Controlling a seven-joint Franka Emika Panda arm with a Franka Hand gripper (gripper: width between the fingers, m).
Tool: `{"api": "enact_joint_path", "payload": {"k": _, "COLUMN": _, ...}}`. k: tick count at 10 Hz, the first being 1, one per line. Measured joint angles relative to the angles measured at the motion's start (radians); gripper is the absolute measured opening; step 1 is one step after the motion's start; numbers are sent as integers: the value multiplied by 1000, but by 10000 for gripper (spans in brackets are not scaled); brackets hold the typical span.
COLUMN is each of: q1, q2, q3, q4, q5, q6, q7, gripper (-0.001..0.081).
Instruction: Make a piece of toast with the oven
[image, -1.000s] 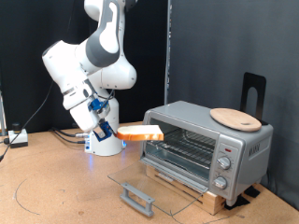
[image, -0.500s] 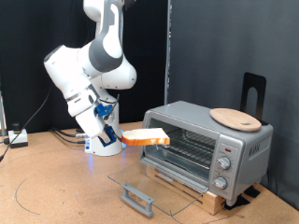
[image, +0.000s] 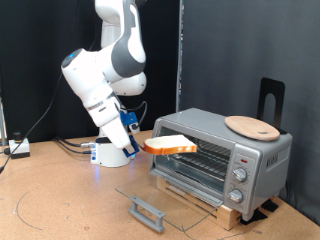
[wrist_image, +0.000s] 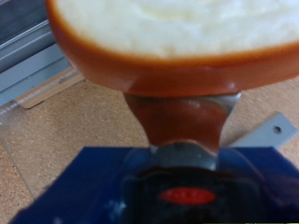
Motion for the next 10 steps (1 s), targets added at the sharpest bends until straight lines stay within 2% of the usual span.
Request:
{"api": "enact_joint_path", "payload": {"k": 3, "q1": 7, "q2": 0, "q3": 58, "q4": -16, "q5": -4, "q6": 17, "q7": 20, "gripper": 395}}
{"api": "enact_joint_path", "payload": {"k": 5, "q1": 21, "q2": 0, "q3": 103, "q4": -29, "q5": 3, "q6": 67, "q7": 31, "gripper": 395}}
{"api": "enact_joint_path", "payload": {"k": 10, "q1": 98, "q2": -2, "q3": 209, "q4": -60, "q5": 65, "q6": 199, "q7": 26, "gripper": 395}}
